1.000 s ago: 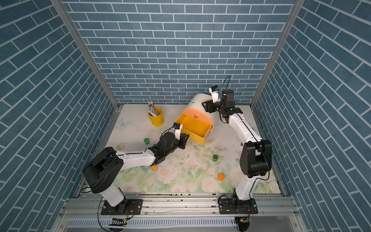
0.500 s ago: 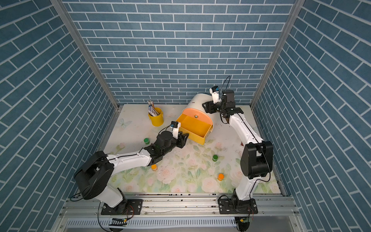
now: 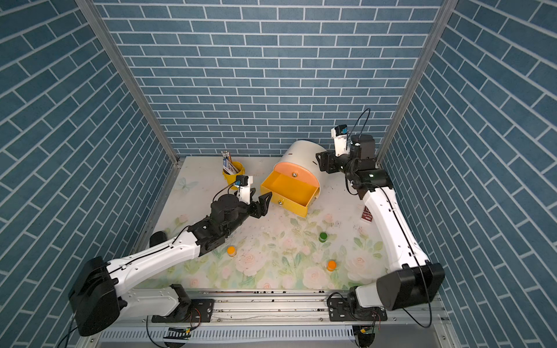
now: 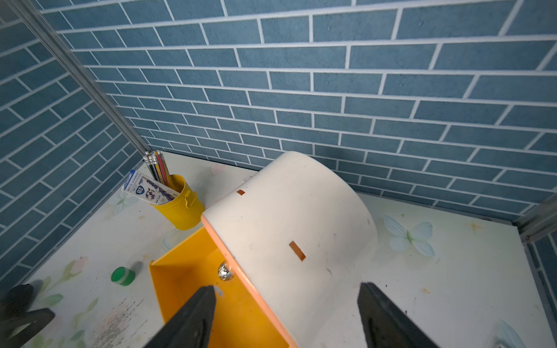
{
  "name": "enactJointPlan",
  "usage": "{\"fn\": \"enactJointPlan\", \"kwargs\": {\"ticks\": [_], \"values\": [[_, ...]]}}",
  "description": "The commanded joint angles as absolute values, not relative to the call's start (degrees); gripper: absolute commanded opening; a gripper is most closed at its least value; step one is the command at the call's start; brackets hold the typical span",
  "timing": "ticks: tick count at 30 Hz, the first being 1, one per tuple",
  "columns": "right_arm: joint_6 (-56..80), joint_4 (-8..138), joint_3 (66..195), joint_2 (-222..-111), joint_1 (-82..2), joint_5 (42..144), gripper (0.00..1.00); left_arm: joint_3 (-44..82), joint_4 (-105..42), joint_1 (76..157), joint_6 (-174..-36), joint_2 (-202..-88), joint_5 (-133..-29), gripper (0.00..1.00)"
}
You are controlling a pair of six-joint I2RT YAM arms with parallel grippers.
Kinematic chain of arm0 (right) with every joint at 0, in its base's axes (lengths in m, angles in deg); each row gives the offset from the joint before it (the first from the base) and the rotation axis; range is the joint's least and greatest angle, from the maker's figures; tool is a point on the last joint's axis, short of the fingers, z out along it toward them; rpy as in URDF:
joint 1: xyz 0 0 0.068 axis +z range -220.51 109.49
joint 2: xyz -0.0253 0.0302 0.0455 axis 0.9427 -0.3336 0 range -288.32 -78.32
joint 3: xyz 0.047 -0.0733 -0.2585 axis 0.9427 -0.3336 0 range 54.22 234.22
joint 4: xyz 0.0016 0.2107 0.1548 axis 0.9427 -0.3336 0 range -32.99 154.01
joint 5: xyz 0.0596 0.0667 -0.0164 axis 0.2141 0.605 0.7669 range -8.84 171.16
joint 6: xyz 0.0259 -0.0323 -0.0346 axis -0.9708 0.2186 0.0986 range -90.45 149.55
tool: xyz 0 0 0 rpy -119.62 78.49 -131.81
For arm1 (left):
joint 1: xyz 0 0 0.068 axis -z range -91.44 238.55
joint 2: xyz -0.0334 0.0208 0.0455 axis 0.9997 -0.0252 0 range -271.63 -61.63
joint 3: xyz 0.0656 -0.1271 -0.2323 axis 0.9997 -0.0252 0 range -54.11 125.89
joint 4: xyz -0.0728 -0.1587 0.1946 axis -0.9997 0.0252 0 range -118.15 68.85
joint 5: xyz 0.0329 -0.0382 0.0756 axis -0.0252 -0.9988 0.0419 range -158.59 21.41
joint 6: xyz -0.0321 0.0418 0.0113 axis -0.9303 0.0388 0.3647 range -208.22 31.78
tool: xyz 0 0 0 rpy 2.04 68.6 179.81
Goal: Put the paint cans in the drawer according to color
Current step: Pick up the paint can at the center of the board.
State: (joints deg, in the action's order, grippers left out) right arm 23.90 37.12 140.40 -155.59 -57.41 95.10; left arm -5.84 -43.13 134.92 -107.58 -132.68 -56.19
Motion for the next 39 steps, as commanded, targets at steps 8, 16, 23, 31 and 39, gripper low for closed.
{"fn": "enactJointPlan", "kwargs": {"ticks": [8,16,23,31,39], "values": [[8.8,21.3,119.4,-136.4,-57.1,88.7,0.77,-5.5,-26.0,134.6,-109.0,-125.5,-50.0,1.00],[-0.2,15.6,103.1,-127.1,-48.7,84.2,0.76,-7.5,-25.1,134.5,-111.4,-125.1,-50.7,1.00],[-8.7,13.1,93.5,-123.5,-40.6,80.2,0.74,-8.6,-25.6,134.5,-112.4,-125.7,-51.6,1.00],[-12.7,14.0,88.4,-125.9,-34.5,77.8,0.72,-8.4,-25.2,134.6,-111.9,-126.4,-51.1,1.00],[-12.8,17.0,84.7,-129.0,-34.2,77.8,0.74,-8.8,-25.1,134.5,-111.9,-127.0,-50.5,1.00]]}}
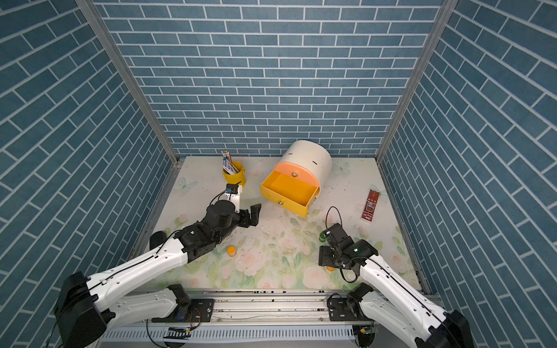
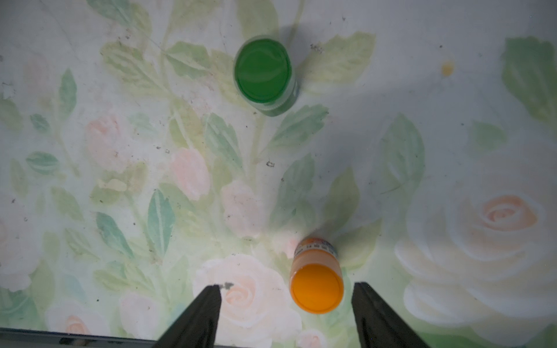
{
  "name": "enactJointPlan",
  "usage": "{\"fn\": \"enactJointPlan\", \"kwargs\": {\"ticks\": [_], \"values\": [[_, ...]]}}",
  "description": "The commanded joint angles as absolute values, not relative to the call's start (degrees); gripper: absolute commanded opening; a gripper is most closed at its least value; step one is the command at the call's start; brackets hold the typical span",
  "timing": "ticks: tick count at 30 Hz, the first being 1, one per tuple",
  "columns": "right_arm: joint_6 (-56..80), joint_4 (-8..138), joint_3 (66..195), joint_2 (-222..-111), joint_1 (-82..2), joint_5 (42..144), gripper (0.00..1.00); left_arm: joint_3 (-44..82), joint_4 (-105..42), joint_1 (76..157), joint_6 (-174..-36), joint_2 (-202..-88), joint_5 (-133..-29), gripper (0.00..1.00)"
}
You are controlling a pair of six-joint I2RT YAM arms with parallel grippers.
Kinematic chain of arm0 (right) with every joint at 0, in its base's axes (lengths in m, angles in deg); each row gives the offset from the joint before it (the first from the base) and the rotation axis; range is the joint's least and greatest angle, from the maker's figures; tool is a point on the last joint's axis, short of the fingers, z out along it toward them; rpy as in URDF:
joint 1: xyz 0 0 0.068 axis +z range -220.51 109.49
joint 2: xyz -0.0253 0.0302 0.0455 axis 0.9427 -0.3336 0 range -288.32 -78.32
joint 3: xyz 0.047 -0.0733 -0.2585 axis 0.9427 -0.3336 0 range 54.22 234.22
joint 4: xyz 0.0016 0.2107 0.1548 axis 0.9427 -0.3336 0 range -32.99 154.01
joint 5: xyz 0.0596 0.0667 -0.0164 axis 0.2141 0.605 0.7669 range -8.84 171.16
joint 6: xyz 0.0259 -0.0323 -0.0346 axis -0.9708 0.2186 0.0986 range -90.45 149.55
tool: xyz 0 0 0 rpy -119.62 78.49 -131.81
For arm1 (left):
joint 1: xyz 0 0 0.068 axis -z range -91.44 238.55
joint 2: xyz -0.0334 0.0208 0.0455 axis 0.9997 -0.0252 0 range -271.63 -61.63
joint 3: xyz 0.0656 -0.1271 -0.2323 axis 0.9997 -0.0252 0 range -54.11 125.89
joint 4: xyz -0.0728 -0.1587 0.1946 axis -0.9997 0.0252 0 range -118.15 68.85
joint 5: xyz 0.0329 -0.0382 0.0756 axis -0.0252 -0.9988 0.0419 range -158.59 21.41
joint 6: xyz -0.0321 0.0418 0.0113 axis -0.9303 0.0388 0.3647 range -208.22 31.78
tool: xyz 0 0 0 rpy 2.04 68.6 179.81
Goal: Put the paint cans in the drawer according to color
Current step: Pick up the paint can at the center of the board.
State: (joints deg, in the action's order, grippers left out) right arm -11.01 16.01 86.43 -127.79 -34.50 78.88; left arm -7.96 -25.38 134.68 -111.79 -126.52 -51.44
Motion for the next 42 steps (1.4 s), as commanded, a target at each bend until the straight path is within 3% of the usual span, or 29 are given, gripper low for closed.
{"fn": "enactJointPlan", "kwargs": {"ticks": [1,25,42], "values": [[-12.9,17.5,84.3,-129.4,-34.1,78.1,0.73,-8.8,-25.1,134.5,-111.9,-127.1,-50.6,1.00],[-13.0,23.2,82.8,-135.6,-33.2,81.1,0.53,-9.4,-25.9,134.5,-111.1,-128.0,-49.8,1.00],[-14.1,23.1,84.2,-138.1,-30.6,80.0,0.49,-8.6,-25.4,134.3,-111.0,-129.1,-49.3,1.00]]}}
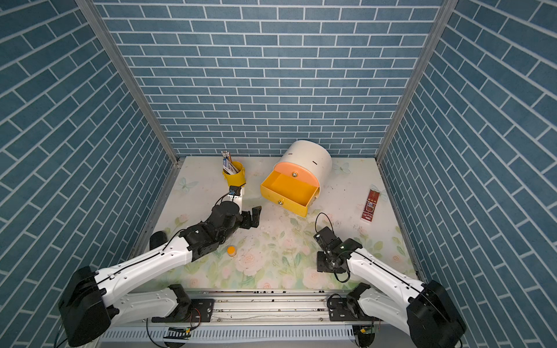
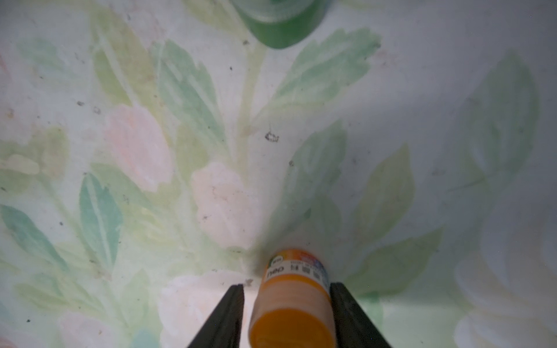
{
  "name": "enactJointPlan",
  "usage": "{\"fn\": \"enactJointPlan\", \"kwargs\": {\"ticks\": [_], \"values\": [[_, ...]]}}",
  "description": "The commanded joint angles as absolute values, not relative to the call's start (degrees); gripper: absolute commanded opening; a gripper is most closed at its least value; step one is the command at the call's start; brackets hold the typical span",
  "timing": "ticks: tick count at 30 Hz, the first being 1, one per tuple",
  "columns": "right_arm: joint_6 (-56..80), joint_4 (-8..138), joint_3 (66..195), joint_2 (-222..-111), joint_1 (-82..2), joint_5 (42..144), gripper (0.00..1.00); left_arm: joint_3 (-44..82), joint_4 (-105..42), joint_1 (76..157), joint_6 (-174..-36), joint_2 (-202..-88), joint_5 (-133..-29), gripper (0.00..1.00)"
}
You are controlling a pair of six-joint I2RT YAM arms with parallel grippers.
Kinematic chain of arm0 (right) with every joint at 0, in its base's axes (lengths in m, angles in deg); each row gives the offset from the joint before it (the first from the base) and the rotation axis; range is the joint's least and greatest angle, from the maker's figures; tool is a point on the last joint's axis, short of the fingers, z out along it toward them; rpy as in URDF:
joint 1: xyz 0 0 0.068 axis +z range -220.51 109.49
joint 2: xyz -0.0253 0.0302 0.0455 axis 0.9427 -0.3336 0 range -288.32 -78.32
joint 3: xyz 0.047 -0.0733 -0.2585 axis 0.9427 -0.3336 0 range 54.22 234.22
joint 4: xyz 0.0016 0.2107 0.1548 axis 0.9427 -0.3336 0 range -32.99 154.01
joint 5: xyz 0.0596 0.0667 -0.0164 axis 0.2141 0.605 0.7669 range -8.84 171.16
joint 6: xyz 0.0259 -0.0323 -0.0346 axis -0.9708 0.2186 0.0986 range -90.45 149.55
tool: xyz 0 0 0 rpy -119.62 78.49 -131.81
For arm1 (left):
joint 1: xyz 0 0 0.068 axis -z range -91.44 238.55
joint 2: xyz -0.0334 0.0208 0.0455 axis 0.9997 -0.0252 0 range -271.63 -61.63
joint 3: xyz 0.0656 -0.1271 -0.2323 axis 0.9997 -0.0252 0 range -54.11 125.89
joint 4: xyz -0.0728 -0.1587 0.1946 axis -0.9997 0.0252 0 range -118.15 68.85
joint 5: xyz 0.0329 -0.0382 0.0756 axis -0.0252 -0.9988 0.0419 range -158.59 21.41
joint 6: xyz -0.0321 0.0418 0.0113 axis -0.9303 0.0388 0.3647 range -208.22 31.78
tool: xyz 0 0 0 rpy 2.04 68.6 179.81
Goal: Put the paint cans in the drawer according to color
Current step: Pick up the paint can at the center of the board, then place the paint can in the drawer.
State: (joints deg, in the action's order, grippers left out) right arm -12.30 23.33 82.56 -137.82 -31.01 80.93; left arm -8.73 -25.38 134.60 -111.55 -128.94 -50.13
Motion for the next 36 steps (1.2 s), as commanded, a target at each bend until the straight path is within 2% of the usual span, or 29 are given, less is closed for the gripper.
{"fn": "enactJointPlan", "kwargs": {"ticks": [1,9,16,27,36], "values": [[-14.2,23.1,84.2,-138.2,-30.6,80.1,0.48,-8.6,-25.4,134.3,-110.9,-129.2,-49.3,1.00],[-13.8,23.2,85.9,-138.9,-30.6,80.4,0.35,-8.3,-25.3,134.3,-111.0,-129.4,-49.1,1.00],[-12.3,17.6,92.8,-139.0,-30.6,78.3,0.31,-7.6,-24.4,134.2,-110.7,-129.2,-48.7,1.00],[-6.4,5.2,121.5,-146.9,-30.6,70.9,0.30,-6.7,-22.3,134.0,-110.5,-126.6,-48.2,1.00],[-1.9,3.6,140.8,-157.9,-30.8,67.2,0.30,-6.8,-20.9,133.9,-110.5,-125.1,-47.7,1.00]]}}
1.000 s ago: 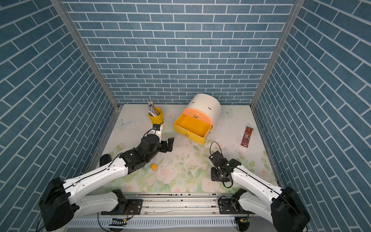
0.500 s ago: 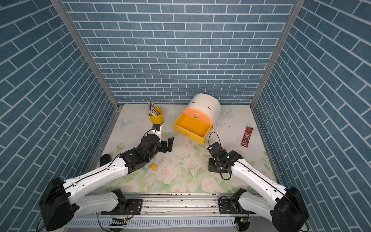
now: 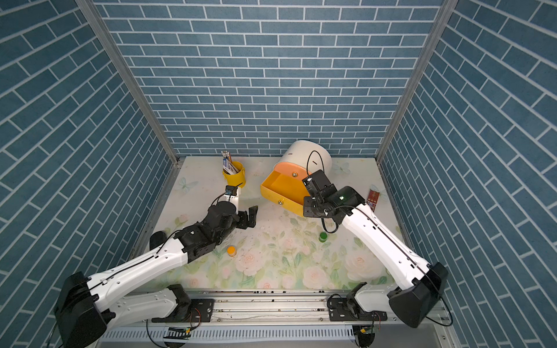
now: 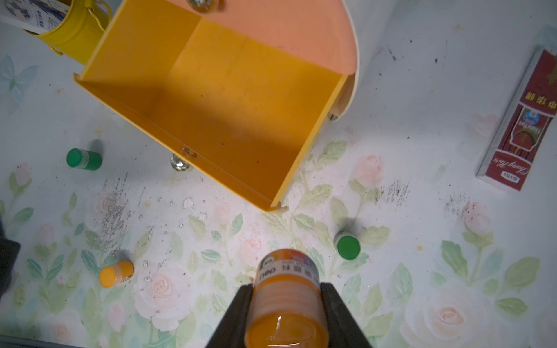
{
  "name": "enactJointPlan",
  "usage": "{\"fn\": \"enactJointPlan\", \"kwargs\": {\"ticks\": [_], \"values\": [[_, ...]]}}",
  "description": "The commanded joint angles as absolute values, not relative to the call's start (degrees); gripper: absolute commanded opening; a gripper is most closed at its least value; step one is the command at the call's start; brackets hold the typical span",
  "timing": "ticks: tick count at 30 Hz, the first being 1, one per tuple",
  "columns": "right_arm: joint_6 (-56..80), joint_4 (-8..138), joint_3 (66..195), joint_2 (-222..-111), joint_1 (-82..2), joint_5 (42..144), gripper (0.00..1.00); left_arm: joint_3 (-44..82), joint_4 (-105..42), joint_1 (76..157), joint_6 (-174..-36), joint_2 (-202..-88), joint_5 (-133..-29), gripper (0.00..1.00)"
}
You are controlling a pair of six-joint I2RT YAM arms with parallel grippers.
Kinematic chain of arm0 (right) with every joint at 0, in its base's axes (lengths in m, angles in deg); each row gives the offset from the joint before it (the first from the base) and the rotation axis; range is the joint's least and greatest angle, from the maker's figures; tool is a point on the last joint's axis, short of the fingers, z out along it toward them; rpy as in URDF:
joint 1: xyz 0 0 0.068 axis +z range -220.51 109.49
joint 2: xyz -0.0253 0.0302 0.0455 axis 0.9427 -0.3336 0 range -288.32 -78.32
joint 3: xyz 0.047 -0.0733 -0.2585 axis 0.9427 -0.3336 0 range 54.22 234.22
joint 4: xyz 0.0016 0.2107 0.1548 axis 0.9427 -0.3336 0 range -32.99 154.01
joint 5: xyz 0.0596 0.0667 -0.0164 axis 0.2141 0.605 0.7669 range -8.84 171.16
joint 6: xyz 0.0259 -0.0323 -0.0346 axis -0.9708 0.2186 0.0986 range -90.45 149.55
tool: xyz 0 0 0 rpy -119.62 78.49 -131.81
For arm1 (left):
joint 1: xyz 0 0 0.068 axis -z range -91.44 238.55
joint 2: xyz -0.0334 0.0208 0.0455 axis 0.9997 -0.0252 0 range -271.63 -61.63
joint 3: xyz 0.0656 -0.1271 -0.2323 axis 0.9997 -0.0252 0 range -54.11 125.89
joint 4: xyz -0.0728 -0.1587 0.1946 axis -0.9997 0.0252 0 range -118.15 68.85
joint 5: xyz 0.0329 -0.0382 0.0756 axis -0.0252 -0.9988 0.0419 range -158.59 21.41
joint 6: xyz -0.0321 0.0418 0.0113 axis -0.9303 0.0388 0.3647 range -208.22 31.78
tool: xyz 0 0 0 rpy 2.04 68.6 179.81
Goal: Put the paint cans in the drawer according to color
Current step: Place the paint can in the drawer.
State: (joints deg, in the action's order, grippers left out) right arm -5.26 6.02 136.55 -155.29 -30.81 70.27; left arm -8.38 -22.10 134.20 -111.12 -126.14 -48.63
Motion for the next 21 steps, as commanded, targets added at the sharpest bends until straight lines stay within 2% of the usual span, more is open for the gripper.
{"fn": "enactJointPlan", "kwargs": {"ticks": [1,9,21], "values": [[-1.6,3.8,142.2,-159.2,-30.8,67.2,0.30,-6.7,-20.8,133.9,-110.5,-124.9,-47.6,1.00],[2.5,6.8,148.7,-168.2,-32.8,68.7,0.32,-6.9,-19.7,133.8,-110.5,-123.3,-47.0,1.00],[5.3,11.3,149.3,-174.8,-36.1,73.0,0.32,-7.7,-19.9,133.6,-110.6,-121.6,-47.5,1.00]]}}
